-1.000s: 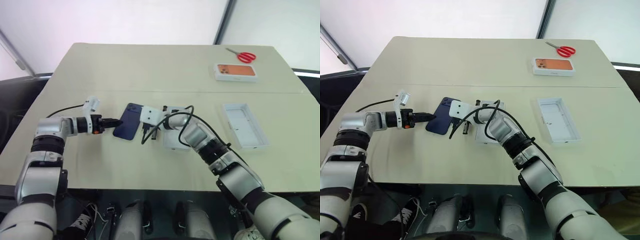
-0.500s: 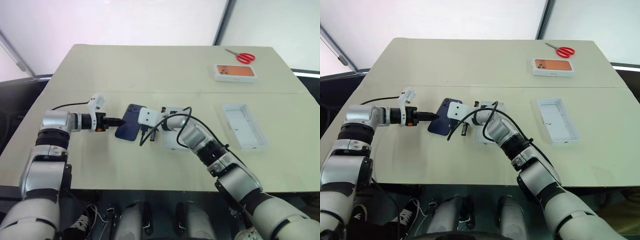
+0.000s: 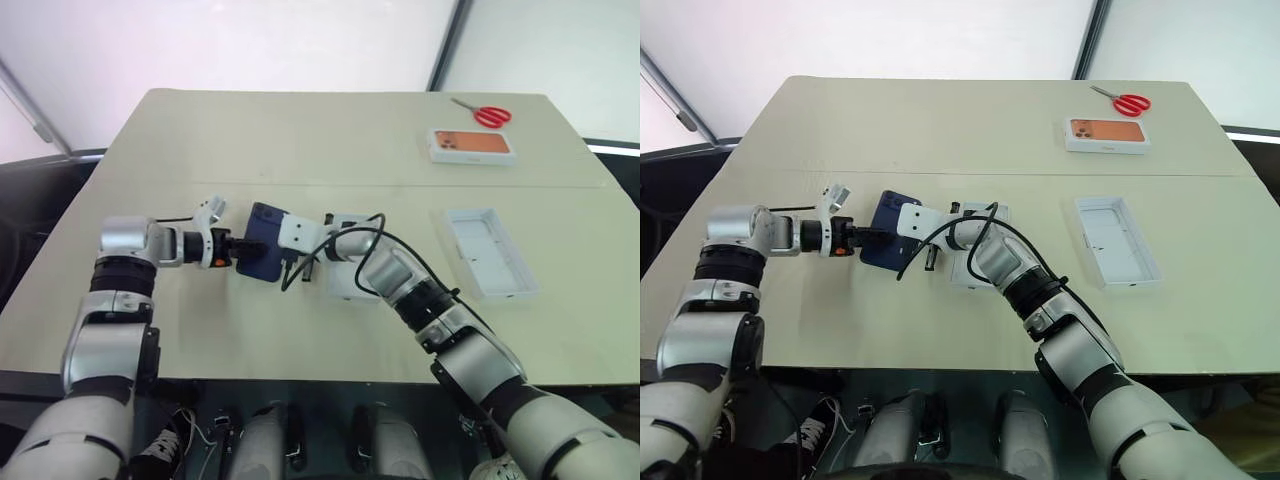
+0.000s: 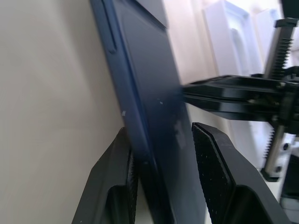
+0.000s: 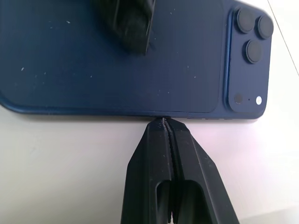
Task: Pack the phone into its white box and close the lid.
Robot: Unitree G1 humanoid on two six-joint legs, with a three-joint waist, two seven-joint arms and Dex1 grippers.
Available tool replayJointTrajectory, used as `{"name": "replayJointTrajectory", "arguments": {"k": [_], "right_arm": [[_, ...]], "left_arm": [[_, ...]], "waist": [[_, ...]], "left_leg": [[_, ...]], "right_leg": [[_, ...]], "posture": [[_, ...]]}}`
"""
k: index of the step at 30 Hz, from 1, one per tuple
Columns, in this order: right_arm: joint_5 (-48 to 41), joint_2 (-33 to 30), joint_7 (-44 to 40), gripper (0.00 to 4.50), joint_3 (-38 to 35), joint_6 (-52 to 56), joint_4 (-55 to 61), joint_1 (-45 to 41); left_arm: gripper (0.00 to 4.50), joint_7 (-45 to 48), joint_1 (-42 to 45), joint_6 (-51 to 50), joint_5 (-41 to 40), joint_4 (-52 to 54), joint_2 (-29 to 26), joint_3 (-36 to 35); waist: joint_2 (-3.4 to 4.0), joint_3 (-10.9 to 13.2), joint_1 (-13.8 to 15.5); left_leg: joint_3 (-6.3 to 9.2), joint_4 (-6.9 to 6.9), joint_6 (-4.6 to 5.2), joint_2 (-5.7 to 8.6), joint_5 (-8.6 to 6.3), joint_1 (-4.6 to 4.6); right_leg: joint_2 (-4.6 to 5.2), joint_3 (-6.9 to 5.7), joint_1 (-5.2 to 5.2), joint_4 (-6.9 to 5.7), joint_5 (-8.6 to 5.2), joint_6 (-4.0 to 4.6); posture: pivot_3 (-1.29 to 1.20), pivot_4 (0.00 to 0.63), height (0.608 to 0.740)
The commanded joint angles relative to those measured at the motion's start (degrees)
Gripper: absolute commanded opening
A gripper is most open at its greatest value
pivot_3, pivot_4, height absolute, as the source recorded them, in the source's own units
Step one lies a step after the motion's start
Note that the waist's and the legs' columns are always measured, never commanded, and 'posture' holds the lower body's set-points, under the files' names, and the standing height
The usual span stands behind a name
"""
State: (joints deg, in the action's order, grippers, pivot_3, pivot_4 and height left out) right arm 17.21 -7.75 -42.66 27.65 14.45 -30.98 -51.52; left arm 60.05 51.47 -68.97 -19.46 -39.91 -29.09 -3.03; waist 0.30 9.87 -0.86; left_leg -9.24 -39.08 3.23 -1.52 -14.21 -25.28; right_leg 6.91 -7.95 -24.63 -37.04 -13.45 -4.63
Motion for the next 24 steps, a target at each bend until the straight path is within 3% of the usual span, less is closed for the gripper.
{"name": "replayJointTrajectory", "arguments": {"k": [1, 9, 12, 14, 24], "right_arm": [[-0.1, 0.5, 0.6, 0.04, -0.6, -1.0, 0.9, -0.3], [0.2, -0.1, 0.8, 0.04, -0.4, -1.5, 0.8, -0.3], [0.3, -0.2, 0.8, 0.0, -0.3, -1.7, 0.8, -0.2], [0.3, -0.2, 0.8, 0.0, -0.3, -1.8, 0.8, -0.1], [-1.0, 0.1, 0.7, 0.0, -1.6, -2.1, 0.9, -0.6]], "left_arm": [[1.85, -1.7, -2.5, -0.8, -0.2, -0.7, 1.3, 1.5], [1.85, -3.3, -3.5, 0.0, -3.0, -1.7, -0.1, -3.2], [0.92, -3.6, -4.5, 0.7, -3.5, -1.6, -0.7, -4.0], [0.05, -4.0, -4.9, 0.7, -4.1, -1.5, -1.0, -4.3], [0.02, -6.7, -5.6, -0.1, -6.6, -1.9, -1.1, -7.8]], "waist": [[0.0, 0.0, -0.1], [0.0, 0.0, -0.3], [-0.01, 0.0, -0.5], [-0.03, 0.0, -0.6], [-0.03, 0.0, -1.5]], "left_leg": [[0.0, 0.0, 0.0, 0.0, 0.0, 0.0], [0.01, 0.0, -0.01, -0.02, -0.01, 0.0], [0.01, 0.01, -0.01, -0.03, 0.0, -0.01], [0.01, 0.01, -0.01, -0.03, 0.0, -0.03], [0.03, 0.05, -0.04, -0.05, 0.01, 0.0]], "right_leg": [[0.0, 0.0, 0.0, 0.0, 0.0, 0.0], [0.0, 0.0, -0.02, 0.0, 0.0, 0.01], [-0.01, 0.0, -0.05, 0.0, -0.01, 0.01], [-0.02, 0.0, -0.06, -0.01, -0.01, 0.01], [-0.03, -0.01, -0.04, -0.02, -0.02, 0.04]], "posture": [[0.0, 0.15, 0.738], [0.0, 0.15, 0.738], [0.0, 0.15, 0.738], [0.0, 0.15, 0.738], [0.0, 0.15, 0.738]]}}
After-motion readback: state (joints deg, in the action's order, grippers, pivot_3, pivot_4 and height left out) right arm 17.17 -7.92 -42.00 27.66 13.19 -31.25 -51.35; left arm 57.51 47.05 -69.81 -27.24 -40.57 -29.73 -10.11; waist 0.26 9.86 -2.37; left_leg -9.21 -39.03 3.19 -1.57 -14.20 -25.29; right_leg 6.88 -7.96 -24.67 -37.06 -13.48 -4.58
